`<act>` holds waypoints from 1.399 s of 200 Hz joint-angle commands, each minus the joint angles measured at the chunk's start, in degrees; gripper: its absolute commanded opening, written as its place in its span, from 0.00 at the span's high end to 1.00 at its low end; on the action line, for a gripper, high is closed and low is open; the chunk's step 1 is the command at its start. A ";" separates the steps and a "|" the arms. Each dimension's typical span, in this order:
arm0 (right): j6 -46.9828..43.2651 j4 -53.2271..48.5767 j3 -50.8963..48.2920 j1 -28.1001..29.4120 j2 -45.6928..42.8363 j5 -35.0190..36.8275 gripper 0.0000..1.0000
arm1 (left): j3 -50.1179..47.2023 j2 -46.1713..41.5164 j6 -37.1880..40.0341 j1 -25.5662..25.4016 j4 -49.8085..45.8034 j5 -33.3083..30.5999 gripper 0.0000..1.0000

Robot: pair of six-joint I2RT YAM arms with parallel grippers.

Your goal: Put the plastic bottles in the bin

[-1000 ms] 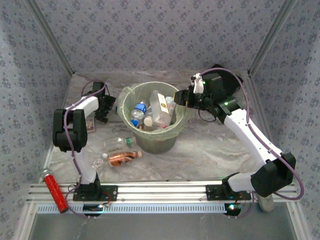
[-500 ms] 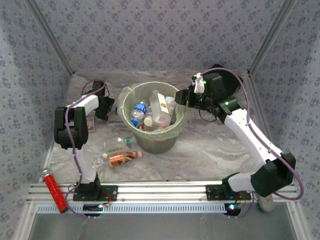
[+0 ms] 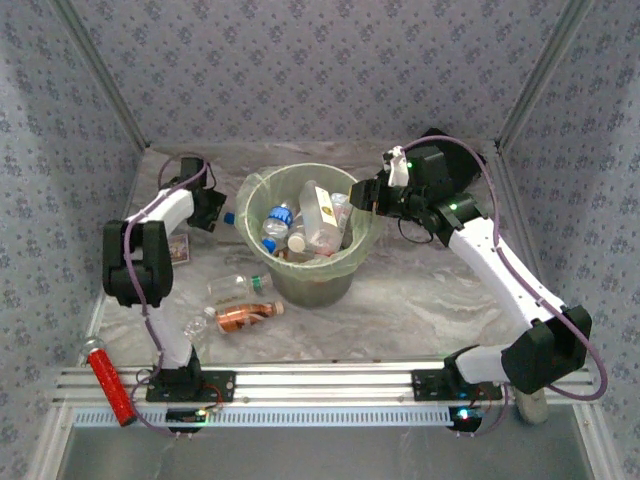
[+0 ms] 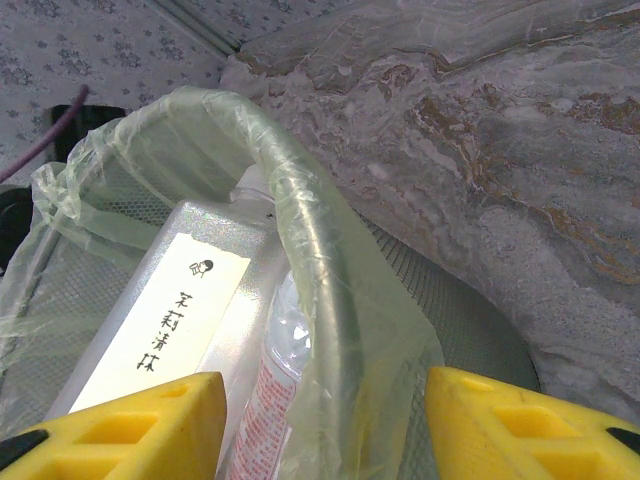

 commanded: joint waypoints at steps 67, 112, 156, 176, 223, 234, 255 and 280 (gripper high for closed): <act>-0.15 -0.81 0.68 -0.30 -2.29 -0.21 0.43 | -1.02 -22.69 16.97 -3.07 -10.35 -0.30 0.41; -0.51 -1.12 1.40 -0.65 -1.59 -0.02 0.43 | 2.65 -33.30 24.61 -6.60 -16.53 3.46 0.49; -0.46 -0.94 1.63 -0.74 -0.44 0.19 0.43 | 16.06 -35.52 28.24 -17.83 -23.35 -0.67 0.53; -0.39 -0.88 1.70 -0.61 0.09 0.24 0.43 | 23.09 -33.21 30.01 -23.57 -25.99 -1.62 0.54; -0.38 -0.88 2.03 -0.39 0.12 0.59 0.43 | 31.86 -26.10 31.87 -32.48 -31.32 6.09 0.56; -0.46 -0.90 2.06 -0.39 0.12 0.59 0.43 | 32.48 -25.29 32.53 -34.35 -32.45 7.62 0.57; -0.53 -0.67 1.93 -0.39 0.15 0.53 0.43 | 32.49 -24.19 34.01 -37.26 -35.30 6.98 0.57; -0.46 -0.46 1.79 -0.32 0.40 0.22 0.43 | 30.39 -23.30 34.73 -38.60 -37.73 6.52 0.56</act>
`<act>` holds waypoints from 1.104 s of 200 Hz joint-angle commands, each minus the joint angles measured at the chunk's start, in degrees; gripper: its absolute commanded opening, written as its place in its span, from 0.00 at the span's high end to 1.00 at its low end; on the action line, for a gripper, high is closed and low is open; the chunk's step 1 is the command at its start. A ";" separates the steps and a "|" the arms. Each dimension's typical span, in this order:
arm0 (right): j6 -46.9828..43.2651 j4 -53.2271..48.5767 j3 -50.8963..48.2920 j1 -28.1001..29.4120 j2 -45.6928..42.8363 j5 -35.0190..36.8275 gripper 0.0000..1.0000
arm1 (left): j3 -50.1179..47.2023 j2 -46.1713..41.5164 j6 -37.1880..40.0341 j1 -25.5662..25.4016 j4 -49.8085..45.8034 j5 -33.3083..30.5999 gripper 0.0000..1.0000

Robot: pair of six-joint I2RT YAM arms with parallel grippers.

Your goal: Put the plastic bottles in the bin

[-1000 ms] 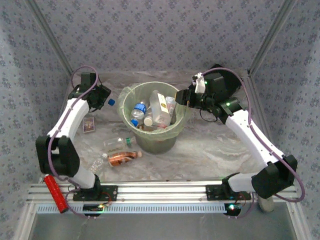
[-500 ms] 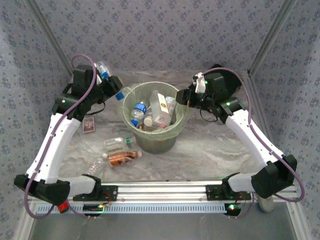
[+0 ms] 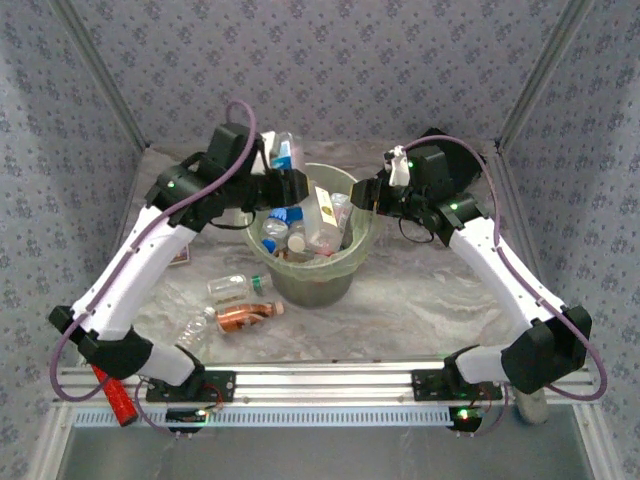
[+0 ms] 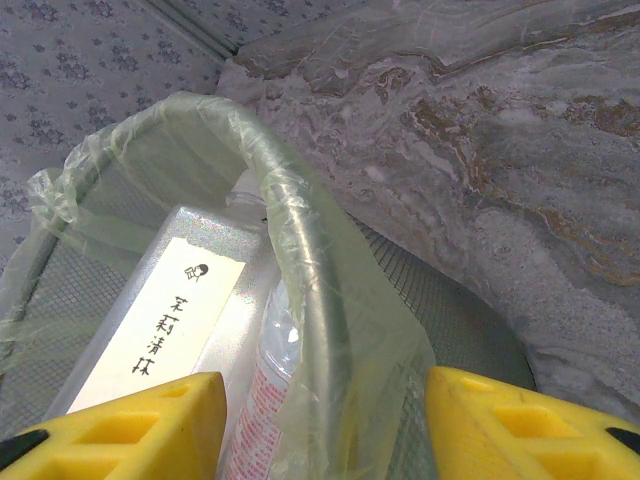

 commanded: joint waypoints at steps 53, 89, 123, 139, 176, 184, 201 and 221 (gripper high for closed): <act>-0.44 -0.61 1.60 0.11 -0.11 0.65 0.43 | -1.68 1.03 3.70 -2.64 -6.07 0.21 0.42; -0.44 -0.59 1.52 0.09 0.01 0.54 0.44 | -2.46 0.01 4.04 -2.65 -6.08 -2.93 0.29; -0.35 -0.56 1.47 0.18 -0.01 0.48 0.44 | -1.57 -0.78 4.49 -2.69 -6.25 -7.81 0.27; -0.35 -0.48 1.50 0.22 -0.09 0.48 0.43 | -0.48 -0.62 5.09 -2.64 -6.21 -9.78 0.28; -0.35 -0.70 1.48 0.27 -0.39 0.76 0.44 | 1.51 -0.05 6.37 -2.70 -5.86 -13.17 0.35; -0.35 -0.70 1.45 0.27 -0.41 0.75 0.44 | 1.87 0.09 6.63 -2.66 -5.90 -14.49 0.37; -0.44 -0.86 1.52 0.27 -0.33 0.76 0.44 | 2.42 0.05 7.01 -2.68 -5.70 -16.95 0.40; -0.44 -0.75 1.46 0.27 -0.35 0.76 0.44 | 0.72 -0.68 7.31 -2.68 -3.40 -18.08 0.45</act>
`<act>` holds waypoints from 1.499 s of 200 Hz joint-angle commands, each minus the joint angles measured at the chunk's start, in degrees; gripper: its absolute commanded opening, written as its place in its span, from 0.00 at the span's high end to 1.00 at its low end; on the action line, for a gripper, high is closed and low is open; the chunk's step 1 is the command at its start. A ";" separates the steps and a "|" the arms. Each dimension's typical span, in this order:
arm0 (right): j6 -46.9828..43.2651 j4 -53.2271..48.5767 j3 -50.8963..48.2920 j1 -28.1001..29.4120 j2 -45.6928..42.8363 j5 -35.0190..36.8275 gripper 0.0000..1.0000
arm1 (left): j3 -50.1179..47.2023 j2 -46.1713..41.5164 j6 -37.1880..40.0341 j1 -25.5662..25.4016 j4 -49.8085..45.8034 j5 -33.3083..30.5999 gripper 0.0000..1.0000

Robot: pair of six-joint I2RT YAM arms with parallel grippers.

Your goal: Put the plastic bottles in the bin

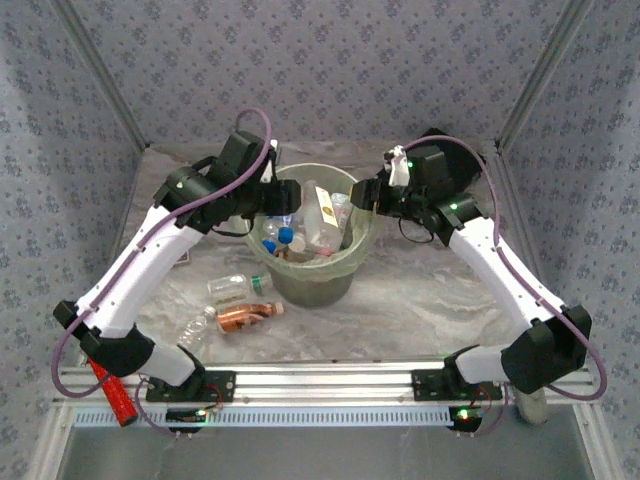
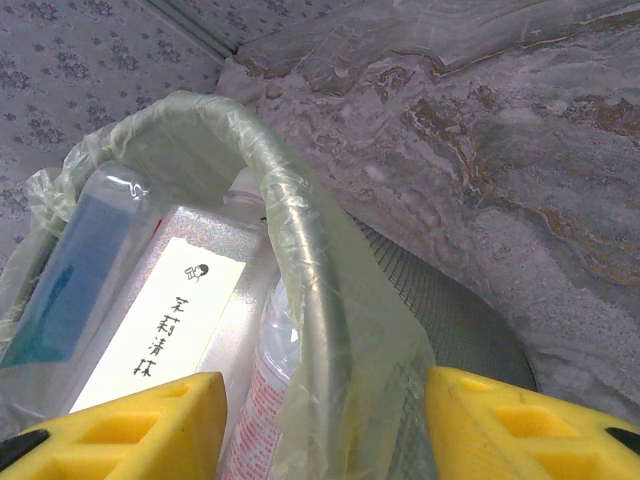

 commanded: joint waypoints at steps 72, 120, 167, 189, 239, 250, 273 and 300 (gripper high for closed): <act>-0.41 -0.76 1.58 0.29 -0.21 0.72 0.44 | -8.29 -0.31 -0.16 -0.23 5.44 0.29 0.49; -0.76 -1.35 1.87 0.29 -0.46 1.02 0.44 | 7.13 -2.66 7.03 0.42 -1.22 -7.17 0.26; -0.52 -0.60 1.65 0.28 -0.08 0.76 0.44 | -7.41 -12.12 -4.61 8.21 -1.70 -5.25 0.18; -0.98 -0.86 1.95 0.09 0.25 0.47 0.44 | -19.86 -21.53 -13.51 16.19 0.52 -0.81 0.21; -1.32 -0.67 2.25 -0.59 1.25 -0.49 0.44 | -36.35 -32.38 -19.57 25.27 -7.97 1.73 0.20; -1.37 -0.46 2.22 -0.67 1.34 -0.67 0.44 | -39.56 -33.00 -19.51 25.27 -10.39 -0.25 0.20; -1.24 -0.07 1.99 -0.69 1.73 -1.03 0.44 | -48.54 -34.76 -23.31 25.29 -7.46 4.88 0.20; -1.10 -0.03 1.87 -0.74 1.73 -1.04 0.44 | -60.42 -38.36 -34.46 25.11 3.70 13.29 0.22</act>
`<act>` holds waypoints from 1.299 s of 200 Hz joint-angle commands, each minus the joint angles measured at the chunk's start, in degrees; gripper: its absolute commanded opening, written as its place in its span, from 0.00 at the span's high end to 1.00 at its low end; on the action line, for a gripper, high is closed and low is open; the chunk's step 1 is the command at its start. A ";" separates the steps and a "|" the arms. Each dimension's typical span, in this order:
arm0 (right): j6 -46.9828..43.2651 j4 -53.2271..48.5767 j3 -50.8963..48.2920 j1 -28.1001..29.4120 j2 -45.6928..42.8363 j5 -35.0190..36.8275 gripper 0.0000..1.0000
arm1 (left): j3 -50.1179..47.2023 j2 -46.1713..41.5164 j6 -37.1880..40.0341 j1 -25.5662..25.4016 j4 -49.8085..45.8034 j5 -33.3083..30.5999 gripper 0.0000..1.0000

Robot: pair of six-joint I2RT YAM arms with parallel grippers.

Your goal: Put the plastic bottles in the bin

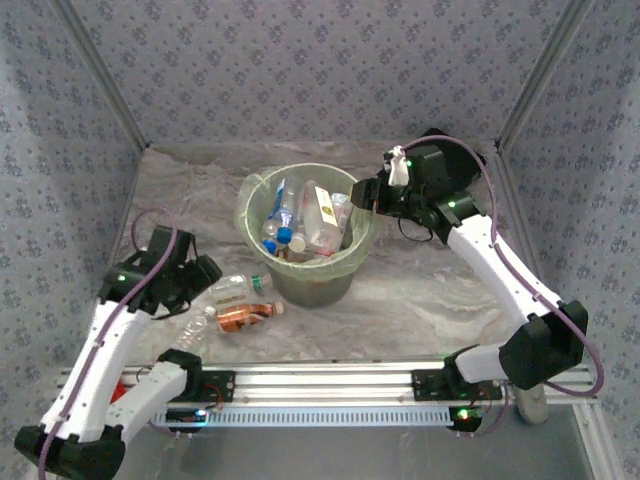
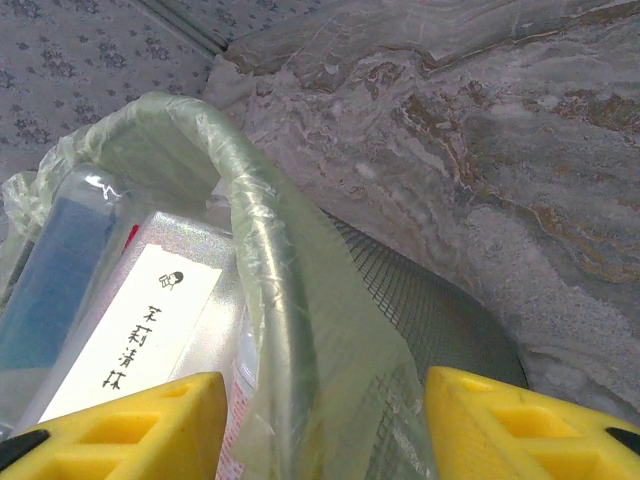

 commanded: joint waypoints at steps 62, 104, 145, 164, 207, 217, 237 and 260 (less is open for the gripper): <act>-0.77 0.03 1.25 -0.31 0.51 -0.73 0.44 | -19.61 -1.09 -19.16 -0.21 25.01 9.15 0.20; -0.51 0.21 0.97 -0.18 0.69 -0.76 0.44 | -20.17 4.58 -18.79 -0.17 32.19 7.81 0.20; -0.69 -0.03 0.97 -0.15 0.59 -0.50 0.44 | -20.52 9.67 -17.65 0.77 34.91 6.46 0.20; -0.67 0.04 0.87 -0.18 0.69 -0.51 0.44 | -21.89 11.69 -18.38 1.59 37.97 6.53 0.18; -0.70 0.05 1.01 -0.31 0.67 -0.51 0.44 | -22.11 18.16 -17.42 2.94 43.31 7.52 0.18; -0.60 0.12 1.06 -0.29 0.69 -0.62 0.44 | -21.95 19.58 -17.02 3.44 44.09 7.60 0.19; -0.64 0.04 1.15 -0.24 0.55 -0.71 0.44 | -21.07 21.61 -15.93 4.33 44.38 7.45 0.24; -0.77 -0.12 1.15 -0.30 0.62 -0.54 0.44 | -20.14 23.38 -14.79 5.09 44.91 7.11 0.27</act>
